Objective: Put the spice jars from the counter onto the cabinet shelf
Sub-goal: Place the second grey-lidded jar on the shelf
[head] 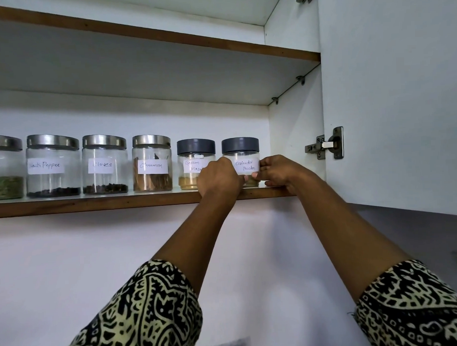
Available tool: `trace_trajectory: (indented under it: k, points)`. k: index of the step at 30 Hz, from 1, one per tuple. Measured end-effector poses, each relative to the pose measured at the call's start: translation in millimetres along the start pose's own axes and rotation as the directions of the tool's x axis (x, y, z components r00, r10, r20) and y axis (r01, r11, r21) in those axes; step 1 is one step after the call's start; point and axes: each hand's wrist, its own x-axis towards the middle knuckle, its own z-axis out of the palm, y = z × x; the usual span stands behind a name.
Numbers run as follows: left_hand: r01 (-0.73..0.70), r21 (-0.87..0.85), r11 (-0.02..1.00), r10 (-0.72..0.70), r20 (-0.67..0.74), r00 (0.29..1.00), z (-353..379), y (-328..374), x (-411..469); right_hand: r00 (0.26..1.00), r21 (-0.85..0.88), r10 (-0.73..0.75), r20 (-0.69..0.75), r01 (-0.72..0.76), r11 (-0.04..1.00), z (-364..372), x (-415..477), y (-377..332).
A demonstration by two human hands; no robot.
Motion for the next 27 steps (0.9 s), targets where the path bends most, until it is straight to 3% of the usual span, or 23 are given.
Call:
trace_trajectory:
  k: [27]
  points:
    - [0.017,0.028,0.999,-0.016,-0.044,0.999,1.4,-0.4,-3.6,0.998,-0.005,0.065,-0.001,-0.065,0.998,0.4,7.6,-0.5]
